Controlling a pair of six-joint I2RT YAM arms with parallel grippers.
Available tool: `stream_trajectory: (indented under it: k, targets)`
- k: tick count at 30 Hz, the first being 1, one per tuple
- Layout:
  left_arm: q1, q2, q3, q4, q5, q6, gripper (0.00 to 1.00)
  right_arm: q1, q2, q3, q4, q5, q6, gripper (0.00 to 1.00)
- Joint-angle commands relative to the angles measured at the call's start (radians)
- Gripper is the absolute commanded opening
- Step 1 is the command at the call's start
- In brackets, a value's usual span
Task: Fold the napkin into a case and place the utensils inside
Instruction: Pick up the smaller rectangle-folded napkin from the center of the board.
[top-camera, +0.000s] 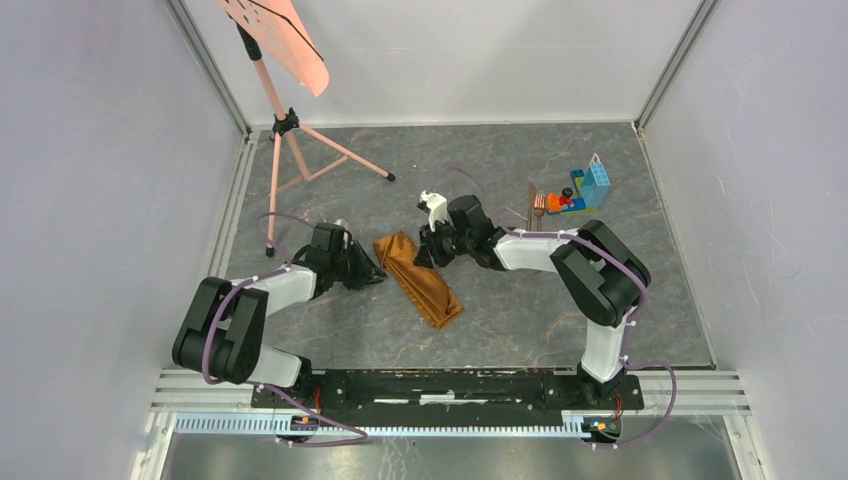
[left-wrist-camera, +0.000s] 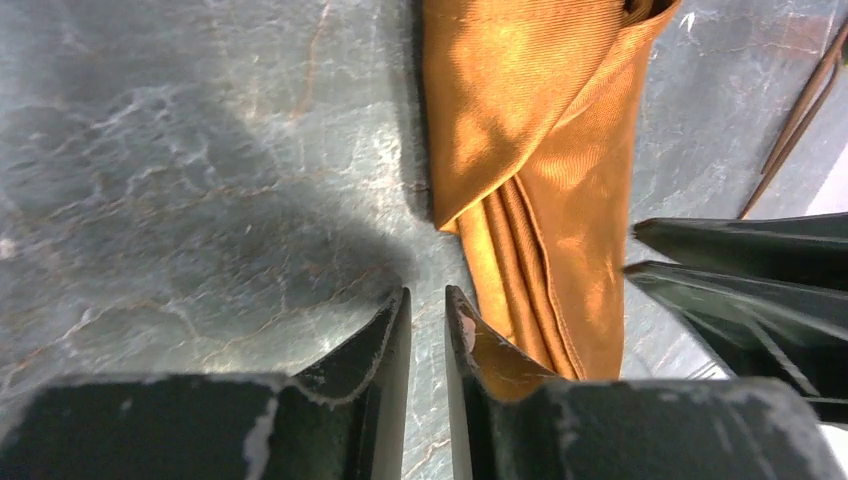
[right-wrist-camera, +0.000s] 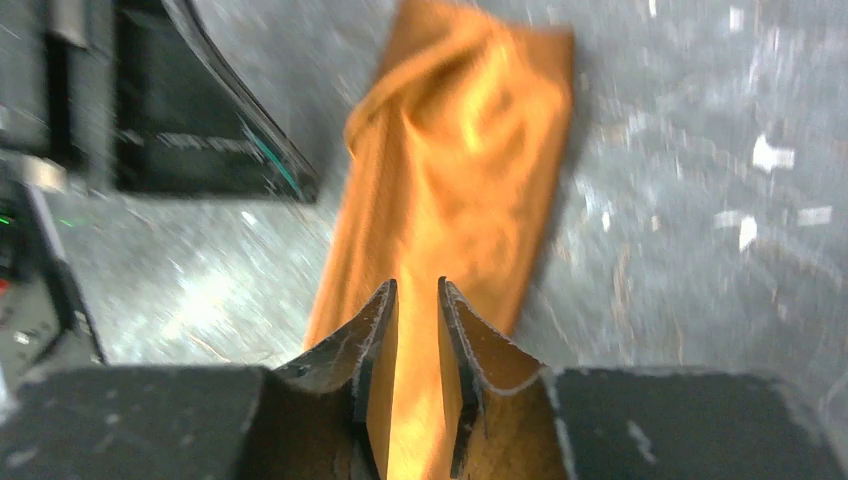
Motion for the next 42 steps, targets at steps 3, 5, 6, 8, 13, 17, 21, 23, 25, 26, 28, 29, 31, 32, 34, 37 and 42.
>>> stream_trajectory:
  k: [3,5,6,8,13,17,21,23,25,26,28,29,31,32,34,37,42]
  targets:
    - [-0.057,0.085,-0.031,0.163,0.053,-0.092,0.23,0.065,-0.022,-0.096,-0.042,0.168,-0.101,0.23]
    - [-0.091,0.108,-0.038,0.199,0.036,-0.116,0.2,0.09,0.008,-0.102,0.005,0.169,-0.074,0.22]
    - [-0.104,0.113,-0.048,0.219,0.025,-0.129,0.19,0.096,0.023,-0.099,0.027,0.164,-0.057,0.21]
    - [-0.12,0.113,-0.078,0.267,0.015,-0.161,0.17,0.104,0.037,-0.093,0.062,0.166,-0.027,0.21]
    - [-0.123,0.024,-0.116,0.208,-0.014,-0.143,0.16,0.104,-0.009,-0.055,-0.014,0.201,-0.057,0.23]
    - [-0.123,-0.117,-0.135,0.079,-0.035,-0.107,0.19,0.105,-0.11,-0.084,-0.102,0.202,-0.138,0.35]
    - [-0.119,-0.268,-0.148,-0.078,-0.07,-0.078,0.26,0.155,-0.239,-0.166,-0.154,0.248,-0.252,0.62]
    - [-0.117,-0.338,-0.144,-0.159,-0.094,-0.065,0.29,0.196,-0.283,-0.191,-0.182,0.309,-0.323,0.72]
    - [-0.111,-0.399,-0.137,-0.227,-0.12,-0.056,0.32,0.23,-0.301,-0.202,-0.209,0.363,-0.379,0.77]
    - [-0.108,-0.425,-0.128,-0.264,-0.134,-0.052,0.34,0.248,-0.303,-0.201,-0.219,0.391,-0.394,0.78]
    - [-0.108,-0.471,-0.108,-0.334,-0.172,-0.051,0.41,0.276,-0.302,-0.189,-0.238,0.436,-0.423,0.8]
    - [-0.107,-0.49,-0.095,-0.369,-0.194,-0.05,0.44,0.29,-0.298,-0.177,-0.246,0.461,-0.431,0.8]
    - [-0.107,-0.532,-0.075,-0.416,-0.23,-0.038,0.46,0.315,-0.277,-0.149,-0.275,0.525,-0.442,0.8]
    - [-0.106,-0.546,-0.065,-0.439,-0.247,-0.033,0.47,0.324,-0.267,-0.132,-0.284,0.549,-0.443,0.8]
    - [-0.106,-0.574,-0.049,-0.474,-0.271,-0.019,0.47,0.338,-0.233,-0.104,-0.305,0.588,-0.438,0.79]
    - [-0.107,-0.613,-0.033,-0.517,-0.288,-0.008,0.47,0.352,-0.198,-0.073,-0.314,0.619,-0.421,0.78]
    - [-0.106,-0.671,-0.031,-0.549,-0.289,-0.006,0.48,0.373,-0.161,-0.044,-0.32,0.644,-0.375,0.75]
